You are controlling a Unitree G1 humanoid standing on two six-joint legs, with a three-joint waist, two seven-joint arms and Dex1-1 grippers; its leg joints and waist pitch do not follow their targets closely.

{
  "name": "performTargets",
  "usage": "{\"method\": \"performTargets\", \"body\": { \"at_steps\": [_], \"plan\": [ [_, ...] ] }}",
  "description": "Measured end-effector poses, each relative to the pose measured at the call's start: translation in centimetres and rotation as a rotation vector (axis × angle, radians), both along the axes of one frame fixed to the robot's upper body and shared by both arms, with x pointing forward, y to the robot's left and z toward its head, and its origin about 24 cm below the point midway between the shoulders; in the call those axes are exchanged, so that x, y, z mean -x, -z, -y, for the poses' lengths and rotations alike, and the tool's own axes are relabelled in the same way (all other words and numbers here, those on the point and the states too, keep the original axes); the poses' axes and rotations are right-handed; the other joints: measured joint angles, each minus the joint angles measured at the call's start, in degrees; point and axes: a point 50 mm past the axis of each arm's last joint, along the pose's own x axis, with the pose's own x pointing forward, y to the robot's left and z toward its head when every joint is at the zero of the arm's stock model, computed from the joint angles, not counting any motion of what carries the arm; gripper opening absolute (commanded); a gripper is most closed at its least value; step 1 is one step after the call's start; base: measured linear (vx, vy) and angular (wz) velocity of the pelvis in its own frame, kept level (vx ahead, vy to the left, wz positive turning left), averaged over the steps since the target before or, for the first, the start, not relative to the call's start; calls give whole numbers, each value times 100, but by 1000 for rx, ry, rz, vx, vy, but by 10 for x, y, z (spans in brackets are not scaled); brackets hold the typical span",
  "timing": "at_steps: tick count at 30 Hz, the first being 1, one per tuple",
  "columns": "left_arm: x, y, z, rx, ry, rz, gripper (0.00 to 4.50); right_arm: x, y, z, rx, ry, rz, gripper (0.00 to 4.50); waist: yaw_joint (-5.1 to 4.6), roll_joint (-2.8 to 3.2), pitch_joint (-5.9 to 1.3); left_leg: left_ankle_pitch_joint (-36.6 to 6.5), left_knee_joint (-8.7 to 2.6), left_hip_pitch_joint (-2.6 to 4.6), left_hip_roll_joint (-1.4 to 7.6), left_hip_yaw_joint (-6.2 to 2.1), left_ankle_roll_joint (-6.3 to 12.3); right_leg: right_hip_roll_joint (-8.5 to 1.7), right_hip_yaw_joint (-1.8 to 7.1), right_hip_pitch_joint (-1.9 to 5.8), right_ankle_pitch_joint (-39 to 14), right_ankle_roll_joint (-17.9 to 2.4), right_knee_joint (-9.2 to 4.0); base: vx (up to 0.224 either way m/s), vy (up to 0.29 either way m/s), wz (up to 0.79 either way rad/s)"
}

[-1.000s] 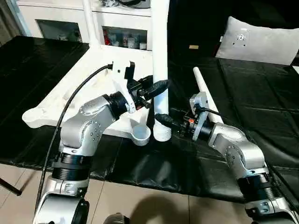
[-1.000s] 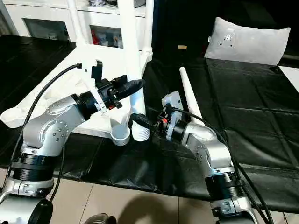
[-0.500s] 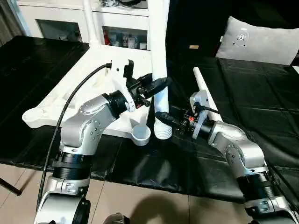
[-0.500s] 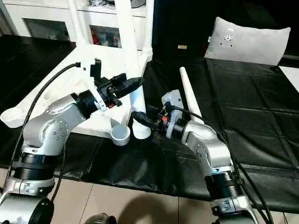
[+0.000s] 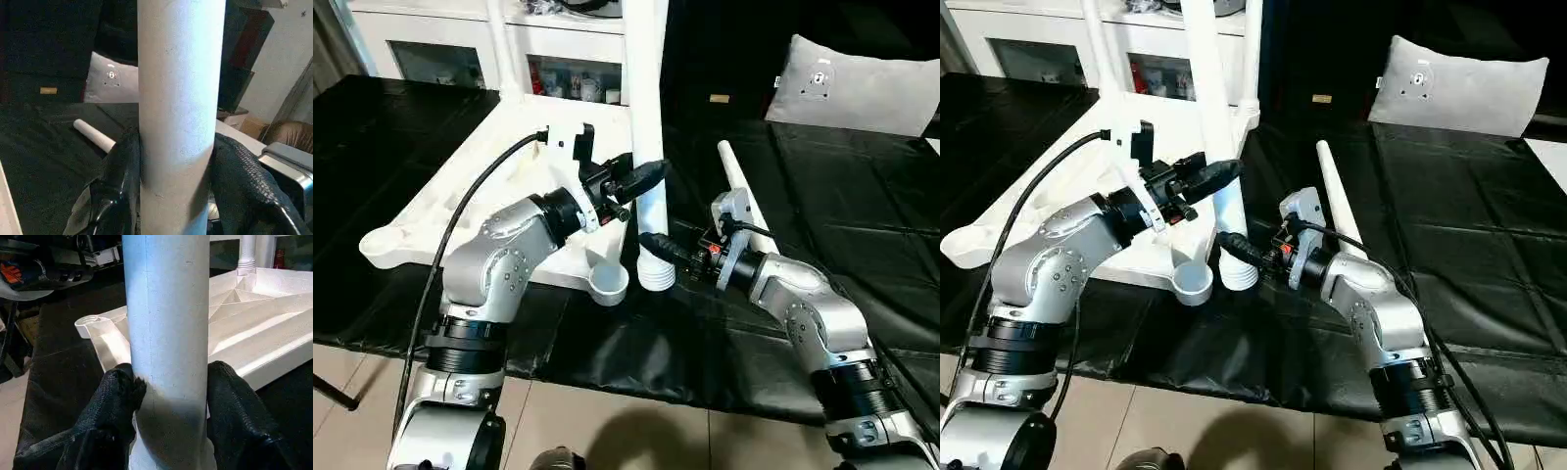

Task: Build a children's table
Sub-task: Pick table leg

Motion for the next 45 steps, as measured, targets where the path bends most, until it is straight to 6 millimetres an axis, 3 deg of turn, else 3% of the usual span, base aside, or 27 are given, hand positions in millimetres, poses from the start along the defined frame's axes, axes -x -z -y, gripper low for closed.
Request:
{"method": "performTargets", "body": {
  "at_steps": [31,32,35,37,39,45],
  "plan": [
    [-1,-1,0,-8,-15,2,179,-1,0,0,4,19,-2,182,0,0,0,0,0,0,0,0,0,0,0,0,0,0,0,0,0,0],
    [-1,-1,0,-7,-15,1,179,-1,0,0,4,19,-2,217,0,0,0,0,0,0,0,0,0,0,0,0,0,0,0,0,0,0],
    [-2,0,0,-6,-17,-2,179,-1,0,1,5,27,-3,254,0,0,0,0,0,0,0,0,0,0,0,0,0,0,0,0,0,0],
    [-2,0,0,-6,-18,-6,179,-3,0,4,4,63,-6,254,4,0,0,0,0,0,0,0,0,0,0,0,0,0,-1,0,0,0],
    [-2,0,0,-5,-19,-5,179,-4,1,8,1,89,-11,293,1,0,0,0,0,0,0,0,0,0,0,0,0,0,-1,0,0,0],
    [-2,0,1,-5,-17,-5,179,-5,0,12,-1,108,-10,342,-3,1,1,0,0,0,0,0,0,0,0,-1,0,0,-1,0,0,0]
  ]
}}
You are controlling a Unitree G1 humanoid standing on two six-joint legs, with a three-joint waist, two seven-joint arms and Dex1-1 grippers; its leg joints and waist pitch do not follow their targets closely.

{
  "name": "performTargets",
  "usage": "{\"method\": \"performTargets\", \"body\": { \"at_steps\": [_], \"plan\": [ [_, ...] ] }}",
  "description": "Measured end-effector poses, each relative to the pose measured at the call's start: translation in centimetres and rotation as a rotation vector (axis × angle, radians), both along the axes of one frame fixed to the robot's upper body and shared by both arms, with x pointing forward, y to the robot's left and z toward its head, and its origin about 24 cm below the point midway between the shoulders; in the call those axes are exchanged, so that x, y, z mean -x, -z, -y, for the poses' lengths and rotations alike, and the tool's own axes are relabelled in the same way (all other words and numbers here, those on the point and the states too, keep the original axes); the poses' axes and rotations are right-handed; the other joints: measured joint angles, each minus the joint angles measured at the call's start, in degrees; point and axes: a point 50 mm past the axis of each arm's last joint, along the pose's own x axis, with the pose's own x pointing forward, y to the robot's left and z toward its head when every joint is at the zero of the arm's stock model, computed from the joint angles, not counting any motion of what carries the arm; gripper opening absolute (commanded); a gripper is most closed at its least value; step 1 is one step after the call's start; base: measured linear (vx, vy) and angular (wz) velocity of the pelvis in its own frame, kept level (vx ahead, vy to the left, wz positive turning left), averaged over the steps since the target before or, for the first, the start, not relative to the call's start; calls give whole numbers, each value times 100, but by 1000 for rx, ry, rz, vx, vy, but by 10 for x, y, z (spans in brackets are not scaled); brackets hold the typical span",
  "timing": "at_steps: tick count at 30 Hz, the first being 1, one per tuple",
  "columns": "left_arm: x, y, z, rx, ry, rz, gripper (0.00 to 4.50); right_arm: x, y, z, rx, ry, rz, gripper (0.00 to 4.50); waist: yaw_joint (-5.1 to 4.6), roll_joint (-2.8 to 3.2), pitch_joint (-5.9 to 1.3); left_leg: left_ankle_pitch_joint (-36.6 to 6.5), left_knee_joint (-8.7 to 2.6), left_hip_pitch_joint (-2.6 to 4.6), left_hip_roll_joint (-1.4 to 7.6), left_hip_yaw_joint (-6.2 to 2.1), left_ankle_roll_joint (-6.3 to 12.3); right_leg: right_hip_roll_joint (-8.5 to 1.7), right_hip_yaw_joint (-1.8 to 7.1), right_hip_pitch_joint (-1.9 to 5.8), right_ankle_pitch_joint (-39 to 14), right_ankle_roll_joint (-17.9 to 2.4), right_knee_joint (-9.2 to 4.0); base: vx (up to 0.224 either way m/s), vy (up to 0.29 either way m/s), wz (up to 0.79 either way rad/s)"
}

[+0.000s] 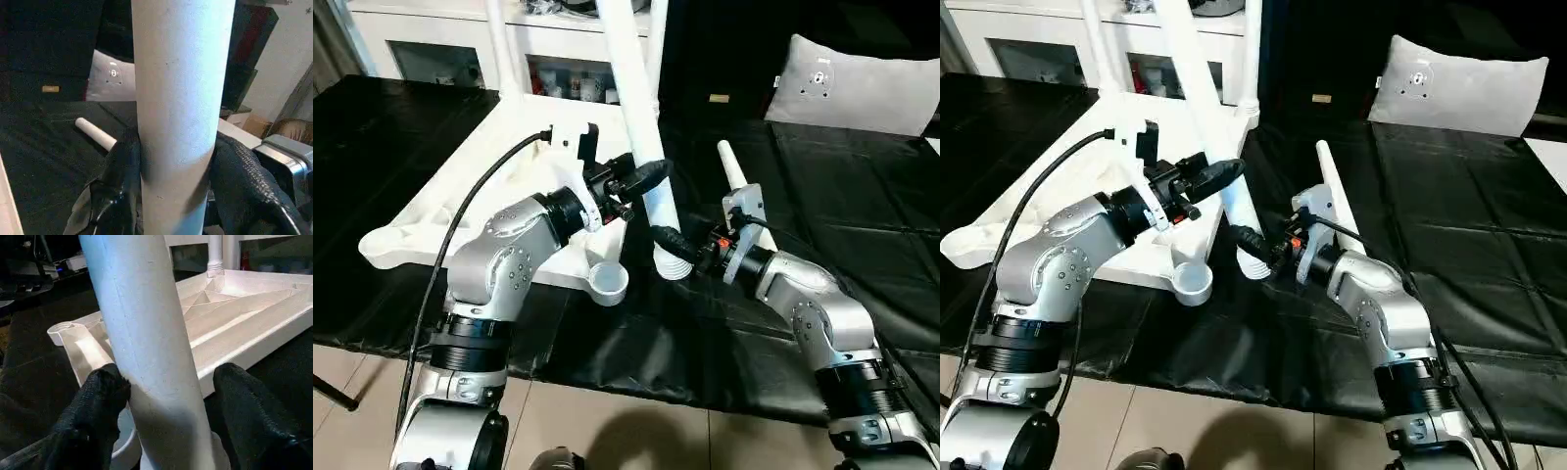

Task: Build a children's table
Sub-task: Pick table leg

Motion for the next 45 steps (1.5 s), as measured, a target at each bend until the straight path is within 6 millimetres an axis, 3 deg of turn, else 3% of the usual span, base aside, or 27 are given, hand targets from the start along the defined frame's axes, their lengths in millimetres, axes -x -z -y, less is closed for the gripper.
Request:
{"method": "performTargets", "body": {
  "at_steps": [16,23,28,36,45],
  "plan": [
    [-4,3,-6,-56,4,-31,179,-1,-8,13,-65,30,-11,450,6,33,7,0,0,0,0,0,0,0,0,0,0,0,0,0,0,0],
    [-4,6,-6,-88,25,-50,179,0,-7,10,-30,-4,-9,450,8,32,7,0,0,0,0,0,0,0,0,0,0,0,0,0,0,0],
    [-5,-2,-6,-104,51,-42,179,-3,-20,11,9,-84,28,450,24,31,7,0,0,0,0,0,0,0,0,1,0,0,-1,0,0,0],
    [-3,-3,3,-100,99,-65,179,2,-12,3,51,-188,-41,450,21,30,7,0,0,-4,0,0,1,0,-1,-1,0,0,-2,0,0,0],
    [-4,-6,8,-103,101,-90,179,-3,-12,1,102,-111,-49,434,21,28,9,0,0,-4,0,0,1,0,-1,-2,0,0,-2,0,0,0]
  ]
}}
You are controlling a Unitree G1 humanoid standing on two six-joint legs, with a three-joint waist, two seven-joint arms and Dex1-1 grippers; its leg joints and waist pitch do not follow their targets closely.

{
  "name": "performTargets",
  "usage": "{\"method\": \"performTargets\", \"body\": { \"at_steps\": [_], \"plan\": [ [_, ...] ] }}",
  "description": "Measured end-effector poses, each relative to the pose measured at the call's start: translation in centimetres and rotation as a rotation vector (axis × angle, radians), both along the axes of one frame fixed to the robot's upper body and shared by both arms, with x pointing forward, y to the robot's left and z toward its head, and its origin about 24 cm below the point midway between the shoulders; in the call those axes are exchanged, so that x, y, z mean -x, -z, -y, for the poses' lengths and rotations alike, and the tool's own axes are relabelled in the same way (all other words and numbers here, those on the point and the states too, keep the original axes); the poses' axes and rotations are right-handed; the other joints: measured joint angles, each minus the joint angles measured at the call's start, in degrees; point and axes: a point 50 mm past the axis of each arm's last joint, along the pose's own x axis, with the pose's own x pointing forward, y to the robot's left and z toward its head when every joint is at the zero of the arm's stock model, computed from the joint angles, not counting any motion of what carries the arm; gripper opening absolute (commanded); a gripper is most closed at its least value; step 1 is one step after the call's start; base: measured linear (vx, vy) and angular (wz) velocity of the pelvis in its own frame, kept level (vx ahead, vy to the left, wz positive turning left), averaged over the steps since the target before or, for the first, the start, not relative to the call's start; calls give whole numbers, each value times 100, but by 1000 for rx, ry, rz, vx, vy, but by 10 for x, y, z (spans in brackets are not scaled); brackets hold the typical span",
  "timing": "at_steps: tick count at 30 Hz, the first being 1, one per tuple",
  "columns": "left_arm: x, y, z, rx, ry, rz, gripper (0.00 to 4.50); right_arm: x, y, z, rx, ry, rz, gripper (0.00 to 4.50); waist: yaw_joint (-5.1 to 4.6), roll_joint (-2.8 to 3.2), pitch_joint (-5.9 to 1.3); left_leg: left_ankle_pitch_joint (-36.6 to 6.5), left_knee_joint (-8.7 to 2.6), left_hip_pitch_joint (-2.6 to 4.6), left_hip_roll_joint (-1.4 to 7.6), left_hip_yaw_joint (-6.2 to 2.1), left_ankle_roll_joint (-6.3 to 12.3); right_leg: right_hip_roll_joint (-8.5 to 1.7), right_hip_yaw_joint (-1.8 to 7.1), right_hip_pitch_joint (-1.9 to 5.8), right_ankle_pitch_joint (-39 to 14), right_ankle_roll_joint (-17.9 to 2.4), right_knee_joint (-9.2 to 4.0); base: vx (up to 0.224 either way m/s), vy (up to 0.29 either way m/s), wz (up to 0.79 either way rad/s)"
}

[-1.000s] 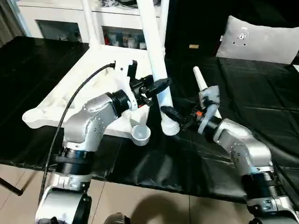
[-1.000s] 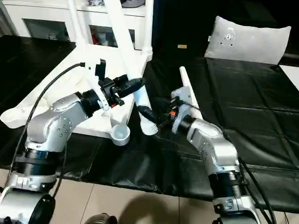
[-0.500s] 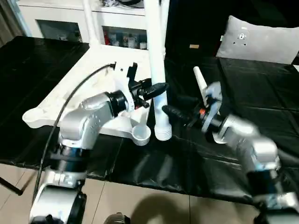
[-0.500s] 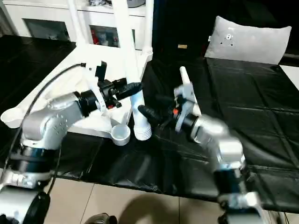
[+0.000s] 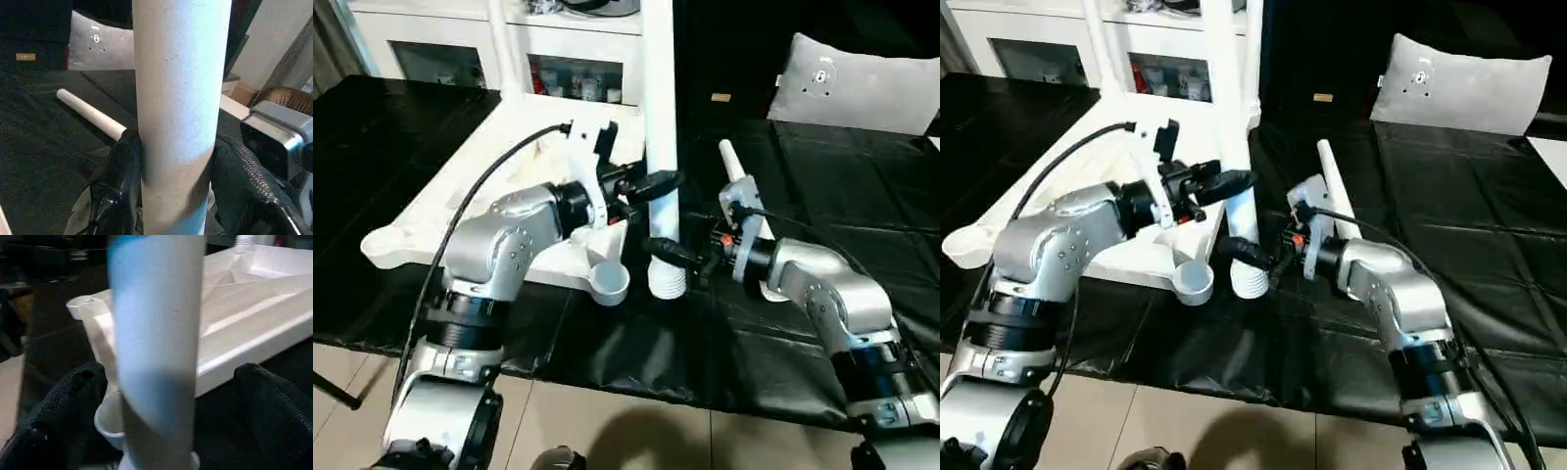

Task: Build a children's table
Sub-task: Pick table leg

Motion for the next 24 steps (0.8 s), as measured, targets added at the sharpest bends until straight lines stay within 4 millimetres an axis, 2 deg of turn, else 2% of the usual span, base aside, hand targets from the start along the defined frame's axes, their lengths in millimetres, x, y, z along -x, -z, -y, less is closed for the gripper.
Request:
{"method": "performTargets", "body": {
  "at_steps": [5,7,14,17,18,20,22,24],
  "plan": [
    [3,-7,2,-1,12,31,179,1,5,-10,11,-1,-12,387,-2,0,0,0,0,-1,0,0,0,0,0,-1,0,0,-1,0,0,0],
    [4,-7,4,-4,17,36,179,2,7,-12,16,-8,-29,387,6,0,0,0,0,-1,0,0,0,0,0,0,0,0,-1,0,0,0],
    [4,-6,3,-24,24,39,179,3,12,-13,55,-9,-66,316,2,0,0,0,0,-1,0,0,0,0,0,0,0,0,0,0,0,0],
    [5,-6,3,-40,28,43,179,3,13,-12,67,-9,-71,301,-1,-1,1,0,0,-1,0,0,0,0,0,0,0,0,-1,0,0,0],
    [5,-6,3,-42,29,44,179,3,13,-12,68,-9,-73,282,0,-1,1,0,0,-1,0,0,0,0,0,0,0,0,-1,0,0,0],
    [5,-6,3,-44,29,46,179,4,13,-13,67,-12,-74,282,1,-1,1,0,0,-1,0,0,0,0,0,0,0,0,-1,0,0,0],
    [5,-6,4,-46,30,47,179,4,13,-13,65,-17,-77,246,1,-2,1,0,0,-1,0,0,0,0,0,0,0,0,0,0,0,0],
    [5,-6,4,-46,31,47,179,4,13,-14,61,-22,-80,241,0,-3,2,0,0,0,0,0,0,0,0,0,0,0,0,0,0,0]
  ]
}}
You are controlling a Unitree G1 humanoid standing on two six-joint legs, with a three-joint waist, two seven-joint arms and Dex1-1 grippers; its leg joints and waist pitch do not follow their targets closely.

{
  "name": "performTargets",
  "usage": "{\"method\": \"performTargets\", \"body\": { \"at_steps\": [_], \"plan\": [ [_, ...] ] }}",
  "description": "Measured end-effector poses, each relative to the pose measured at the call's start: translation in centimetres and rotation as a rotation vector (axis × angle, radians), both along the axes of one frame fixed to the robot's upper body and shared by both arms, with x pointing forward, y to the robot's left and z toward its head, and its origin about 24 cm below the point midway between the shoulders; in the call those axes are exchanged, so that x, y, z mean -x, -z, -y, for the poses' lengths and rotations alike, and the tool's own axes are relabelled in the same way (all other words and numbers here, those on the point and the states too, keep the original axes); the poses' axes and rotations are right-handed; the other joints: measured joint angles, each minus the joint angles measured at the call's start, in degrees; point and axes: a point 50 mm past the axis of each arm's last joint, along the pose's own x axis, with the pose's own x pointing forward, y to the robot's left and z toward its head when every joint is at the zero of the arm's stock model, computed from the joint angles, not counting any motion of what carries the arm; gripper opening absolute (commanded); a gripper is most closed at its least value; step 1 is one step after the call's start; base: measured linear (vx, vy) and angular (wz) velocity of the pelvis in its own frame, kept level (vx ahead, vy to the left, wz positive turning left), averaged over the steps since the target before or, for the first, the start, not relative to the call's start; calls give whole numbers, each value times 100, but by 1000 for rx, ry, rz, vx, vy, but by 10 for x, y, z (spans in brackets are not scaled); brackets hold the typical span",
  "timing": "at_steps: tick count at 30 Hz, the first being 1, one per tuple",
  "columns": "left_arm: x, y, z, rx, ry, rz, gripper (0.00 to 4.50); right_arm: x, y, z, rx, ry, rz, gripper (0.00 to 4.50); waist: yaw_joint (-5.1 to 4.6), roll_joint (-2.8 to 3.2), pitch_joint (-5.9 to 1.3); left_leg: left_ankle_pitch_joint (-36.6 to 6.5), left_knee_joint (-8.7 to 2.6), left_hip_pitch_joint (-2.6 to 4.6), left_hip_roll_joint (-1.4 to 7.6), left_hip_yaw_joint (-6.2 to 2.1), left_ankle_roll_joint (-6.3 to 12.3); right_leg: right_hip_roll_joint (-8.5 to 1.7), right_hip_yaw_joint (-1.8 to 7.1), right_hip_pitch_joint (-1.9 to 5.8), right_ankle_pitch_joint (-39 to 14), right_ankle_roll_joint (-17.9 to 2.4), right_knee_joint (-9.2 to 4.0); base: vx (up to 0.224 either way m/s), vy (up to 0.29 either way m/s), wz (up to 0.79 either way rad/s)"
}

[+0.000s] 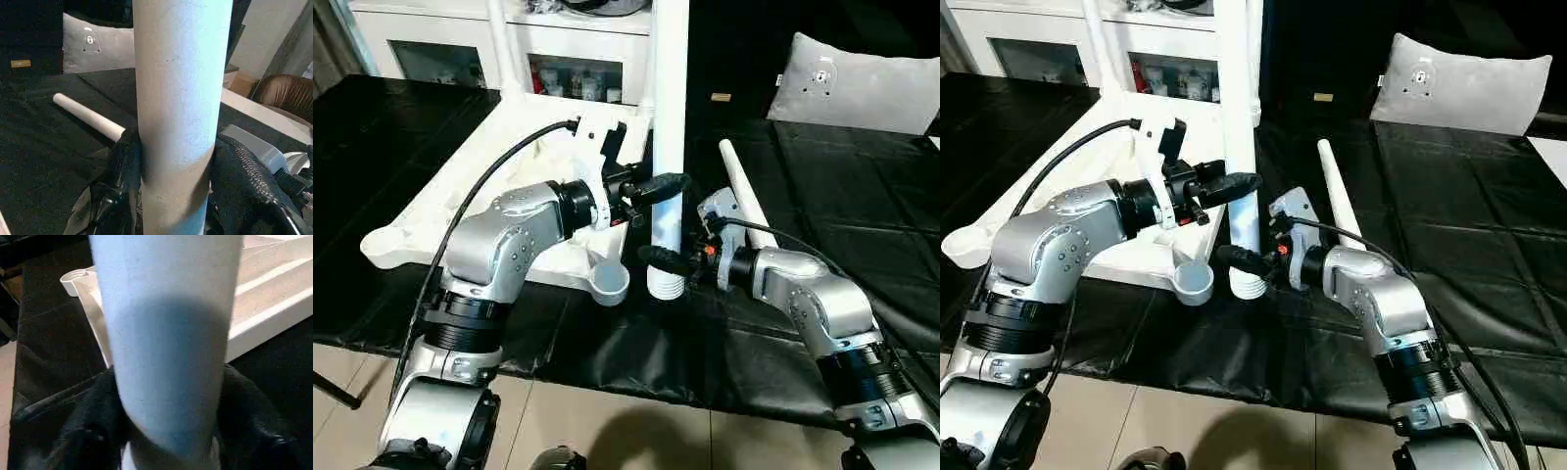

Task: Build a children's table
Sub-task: Pick table leg

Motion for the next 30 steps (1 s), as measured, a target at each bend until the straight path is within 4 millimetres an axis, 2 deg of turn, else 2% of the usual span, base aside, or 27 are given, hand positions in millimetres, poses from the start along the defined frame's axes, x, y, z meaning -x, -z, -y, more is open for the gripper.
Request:
{"method": "performTargets", "body": {
  "at_steps": [3,6,17,19,21,30],
  "plan": [
    [0,0,0,0,1,-4,179,0,1,-1,-1,-3,-7,206,1,-1,0,0,0,0,0,0,0,0,0,0,0,0,0,0,0,0],
    [0,1,0,-3,1,-8,179,1,1,-3,-1,-10,-11,194,1,-1,0,0,0,-1,0,0,0,0,0,0,0,0,0,0,0,0],
    [3,-2,2,-11,17,-2,179,1,1,-7,-20,-13,-12,191,-1,-1,1,0,0,0,0,0,0,0,0,0,0,0,0,0,0,0],
    [4,-4,1,-6,16,8,235,2,0,-9,-42,-9,-8,191,0,-1,1,0,0,0,0,0,0,0,0,0,0,0,0,0,0,0],
    [7,-7,0,2,27,26,249,2,-2,-11,-60,-6,9,191,-1,0,1,0,0,0,0,0,0,0,0,-1,0,0,0,0,0,0],
    [17,-7,-4,2,53,54,249,8,0,-22,-125,-9,24,191,2,0,0,0,0,1,0,0,-1,0,0,1,0,0,0,0,0,0]
  ]
}}
